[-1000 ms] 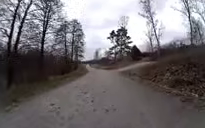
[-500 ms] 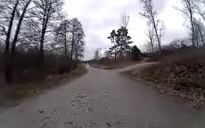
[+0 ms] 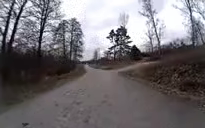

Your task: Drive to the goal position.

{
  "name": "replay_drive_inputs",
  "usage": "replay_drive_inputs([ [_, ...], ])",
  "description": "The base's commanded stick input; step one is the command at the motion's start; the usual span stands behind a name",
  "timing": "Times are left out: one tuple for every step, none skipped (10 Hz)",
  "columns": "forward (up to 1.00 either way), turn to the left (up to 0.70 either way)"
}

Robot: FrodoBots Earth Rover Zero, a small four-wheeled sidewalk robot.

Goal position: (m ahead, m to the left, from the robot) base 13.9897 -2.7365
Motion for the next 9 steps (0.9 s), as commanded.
replay_drive_inputs([
  [0.70, 0.00],
  [0.70, 0.00],
  [0.70, 0.00],
  [0.70, 0.00],
  [0.70, 0.00],
  [0.70, 0.00],
  [0.70, 0.00],
  [0.70, 0.00],
  [0.70, 0.00],
])
